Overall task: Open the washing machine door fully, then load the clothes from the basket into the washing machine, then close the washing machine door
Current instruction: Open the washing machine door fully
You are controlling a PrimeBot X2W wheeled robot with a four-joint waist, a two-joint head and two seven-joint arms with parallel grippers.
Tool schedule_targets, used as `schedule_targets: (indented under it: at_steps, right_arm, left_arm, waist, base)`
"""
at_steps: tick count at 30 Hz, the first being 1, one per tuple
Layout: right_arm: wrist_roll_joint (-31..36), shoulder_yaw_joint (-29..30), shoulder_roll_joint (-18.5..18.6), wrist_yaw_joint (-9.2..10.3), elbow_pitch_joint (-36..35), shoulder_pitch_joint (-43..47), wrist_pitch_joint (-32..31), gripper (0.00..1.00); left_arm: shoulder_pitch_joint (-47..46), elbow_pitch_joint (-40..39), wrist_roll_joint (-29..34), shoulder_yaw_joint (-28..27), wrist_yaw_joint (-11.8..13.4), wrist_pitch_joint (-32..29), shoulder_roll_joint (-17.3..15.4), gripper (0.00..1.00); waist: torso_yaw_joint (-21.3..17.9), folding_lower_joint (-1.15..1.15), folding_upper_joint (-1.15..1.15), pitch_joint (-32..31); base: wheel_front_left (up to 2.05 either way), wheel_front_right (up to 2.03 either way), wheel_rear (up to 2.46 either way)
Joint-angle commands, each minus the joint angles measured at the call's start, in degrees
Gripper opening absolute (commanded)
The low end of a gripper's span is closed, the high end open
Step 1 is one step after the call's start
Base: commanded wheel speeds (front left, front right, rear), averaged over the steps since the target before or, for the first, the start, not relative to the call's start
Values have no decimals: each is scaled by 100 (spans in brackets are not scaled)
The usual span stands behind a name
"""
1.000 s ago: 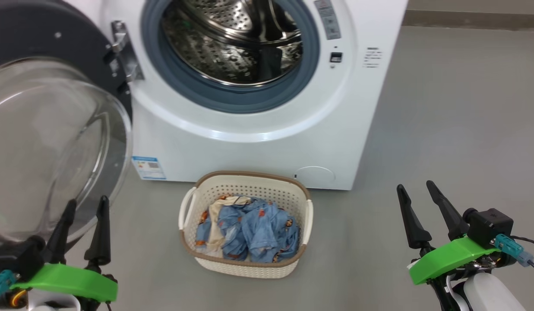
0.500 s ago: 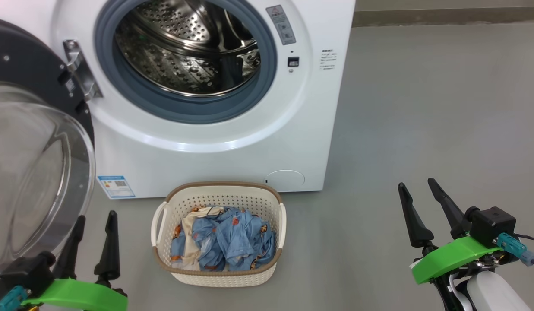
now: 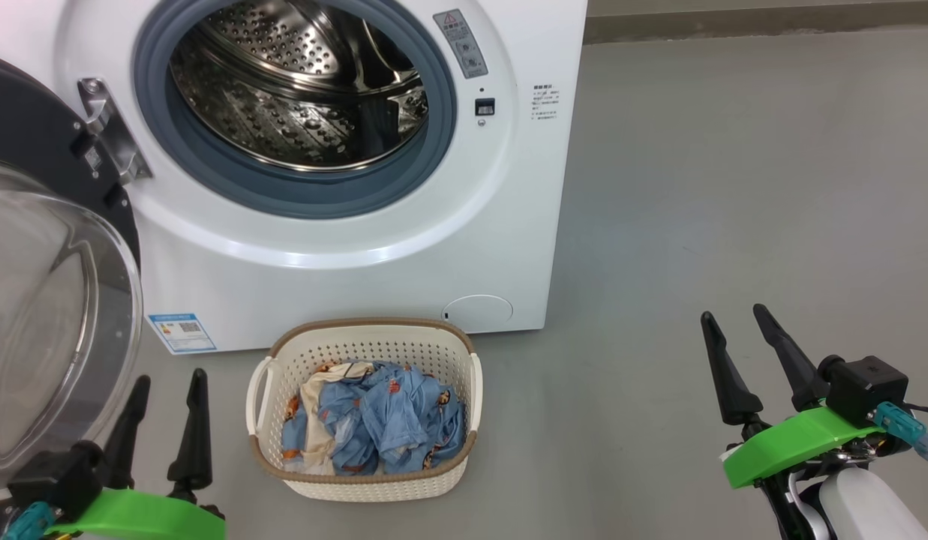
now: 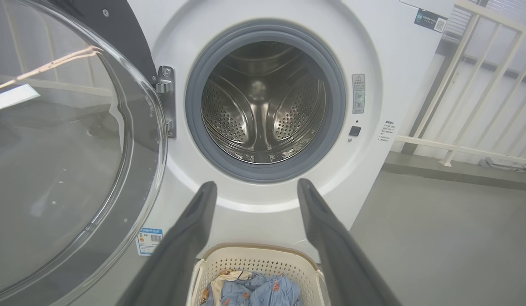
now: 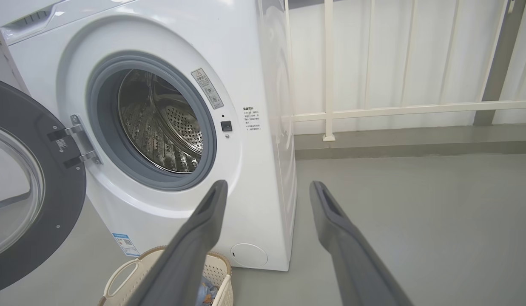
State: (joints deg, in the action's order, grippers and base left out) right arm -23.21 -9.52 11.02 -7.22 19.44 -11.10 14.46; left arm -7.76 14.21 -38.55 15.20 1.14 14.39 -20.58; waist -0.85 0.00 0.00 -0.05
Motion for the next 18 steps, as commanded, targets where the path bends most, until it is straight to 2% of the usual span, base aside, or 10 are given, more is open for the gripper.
schedule_targets:
  at_steps: [1,18]
  right_arm:
    - [40,-86,66,-26,-160,-26,54,100]
    - [75,-48,27,-26,-184,-8,54,100]
  left_arm:
    - [-107,-184,85,-257,36,61,-152,100]
    - [-90,-141,279,-330,-10,61,-70,100]
  waist:
    - [2,0,0,2]
    - [35,0,0,15]
  base:
    - [0,0,0]
    - [0,0,0]
